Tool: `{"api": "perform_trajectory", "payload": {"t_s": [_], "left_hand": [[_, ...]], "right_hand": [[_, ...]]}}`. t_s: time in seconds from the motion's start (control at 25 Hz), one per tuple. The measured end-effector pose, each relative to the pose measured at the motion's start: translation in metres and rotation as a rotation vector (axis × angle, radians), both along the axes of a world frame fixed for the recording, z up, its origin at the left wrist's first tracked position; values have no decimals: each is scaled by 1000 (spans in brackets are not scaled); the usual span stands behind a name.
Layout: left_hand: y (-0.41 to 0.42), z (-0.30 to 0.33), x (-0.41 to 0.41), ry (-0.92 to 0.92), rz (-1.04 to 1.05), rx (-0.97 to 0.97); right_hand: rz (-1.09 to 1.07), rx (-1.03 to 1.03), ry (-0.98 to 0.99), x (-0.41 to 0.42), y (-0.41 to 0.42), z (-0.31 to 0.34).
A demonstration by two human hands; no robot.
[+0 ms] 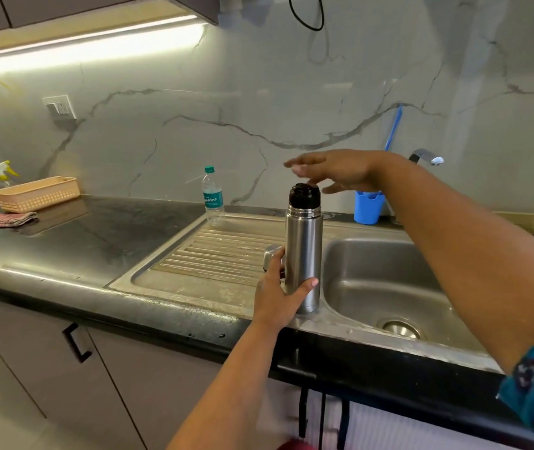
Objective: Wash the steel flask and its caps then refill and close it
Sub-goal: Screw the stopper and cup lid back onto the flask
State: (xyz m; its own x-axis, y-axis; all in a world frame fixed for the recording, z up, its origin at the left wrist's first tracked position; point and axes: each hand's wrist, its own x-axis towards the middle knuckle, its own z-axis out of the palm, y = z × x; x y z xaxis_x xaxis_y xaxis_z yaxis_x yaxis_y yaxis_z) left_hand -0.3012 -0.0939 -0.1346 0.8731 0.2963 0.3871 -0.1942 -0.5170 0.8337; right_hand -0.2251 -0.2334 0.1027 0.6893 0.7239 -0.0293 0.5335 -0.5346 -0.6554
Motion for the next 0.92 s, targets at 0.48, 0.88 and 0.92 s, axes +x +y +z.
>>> {"api": "perform_trajectory", "payload": {"t_s": [0.48,0.88,0.92], "left_hand": [[1,-2,1,3,6,-17],[0,1,-2,0,-5,-14],[0,2,-2,4,-5,-11]], "right_hand": [[-61,-199,-322,-4,1,-5],[13,-218,-238,-6,-3,-2],[70,-202,-178,-7,-7,-1]]}}
